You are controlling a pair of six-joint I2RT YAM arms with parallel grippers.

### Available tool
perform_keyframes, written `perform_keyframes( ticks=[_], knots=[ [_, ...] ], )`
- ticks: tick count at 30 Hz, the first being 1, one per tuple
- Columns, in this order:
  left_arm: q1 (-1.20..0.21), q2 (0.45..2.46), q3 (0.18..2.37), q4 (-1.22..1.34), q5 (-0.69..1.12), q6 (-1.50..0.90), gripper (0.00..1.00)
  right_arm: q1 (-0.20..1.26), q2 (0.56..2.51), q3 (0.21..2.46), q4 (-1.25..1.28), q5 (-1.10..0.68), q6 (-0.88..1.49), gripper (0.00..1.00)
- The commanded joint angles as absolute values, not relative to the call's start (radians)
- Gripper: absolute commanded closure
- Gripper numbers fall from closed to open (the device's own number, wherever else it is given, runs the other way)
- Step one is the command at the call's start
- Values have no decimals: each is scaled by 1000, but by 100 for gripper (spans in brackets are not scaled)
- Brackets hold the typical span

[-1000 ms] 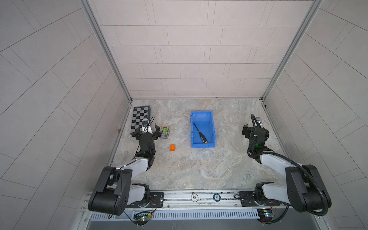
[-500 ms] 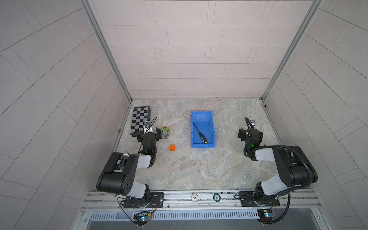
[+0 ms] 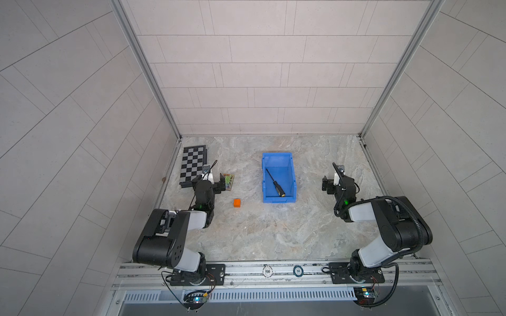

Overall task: Put the screwdriver in the bin
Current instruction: Reset both arms

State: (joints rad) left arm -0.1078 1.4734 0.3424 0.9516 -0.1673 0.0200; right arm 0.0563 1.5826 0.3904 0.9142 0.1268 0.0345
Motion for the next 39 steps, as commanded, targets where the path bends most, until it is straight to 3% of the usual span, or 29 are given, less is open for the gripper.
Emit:
perform_keyframes(
  ticks=[1, 39],
  knots=[
    [-101, 1471, 362, 951, -155, 34, 1, 58, 1586, 385, 936, 120, 14, 1],
    [-82, 1488, 385, 923, -133, 21, 0, 57, 1587, 385, 936, 121, 14, 1]
  ],
)
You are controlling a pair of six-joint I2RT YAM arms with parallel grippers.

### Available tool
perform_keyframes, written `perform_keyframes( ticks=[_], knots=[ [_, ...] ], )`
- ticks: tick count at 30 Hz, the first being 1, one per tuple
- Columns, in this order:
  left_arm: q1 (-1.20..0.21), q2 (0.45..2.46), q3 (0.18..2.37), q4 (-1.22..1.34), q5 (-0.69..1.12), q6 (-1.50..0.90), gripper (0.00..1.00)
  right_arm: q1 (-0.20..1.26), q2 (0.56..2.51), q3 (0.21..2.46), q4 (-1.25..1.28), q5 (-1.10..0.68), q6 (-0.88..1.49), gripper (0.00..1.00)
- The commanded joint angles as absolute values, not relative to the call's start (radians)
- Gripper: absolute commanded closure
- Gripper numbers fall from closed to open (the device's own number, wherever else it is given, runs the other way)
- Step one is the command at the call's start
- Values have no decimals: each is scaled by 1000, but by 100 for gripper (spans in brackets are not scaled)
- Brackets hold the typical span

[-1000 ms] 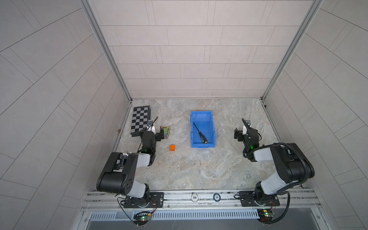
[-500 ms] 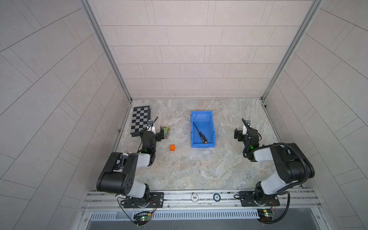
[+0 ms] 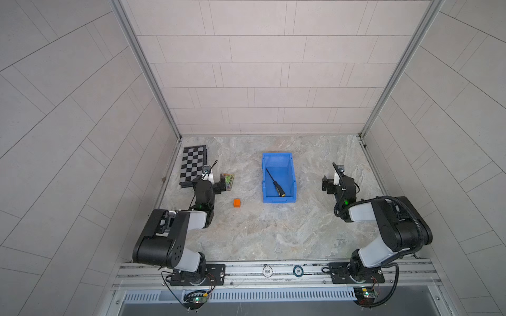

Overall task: Put the screwdriver in the bin
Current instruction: Reset both arms

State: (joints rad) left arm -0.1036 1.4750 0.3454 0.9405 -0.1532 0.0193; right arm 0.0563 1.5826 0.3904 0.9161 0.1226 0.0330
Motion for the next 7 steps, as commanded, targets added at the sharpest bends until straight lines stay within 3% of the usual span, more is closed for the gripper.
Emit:
perform_keyframes(
  ticks=[1, 7],
  knots=[
    [-65, 1492, 387, 922, -105, 8, 0, 58, 1587, 385, 936, 120, 14, 1],
    [-67, 1474, 366, 945, -95, 12, 1, 57, 1586, 385, 936, 120, 15, 1]
  ],
)
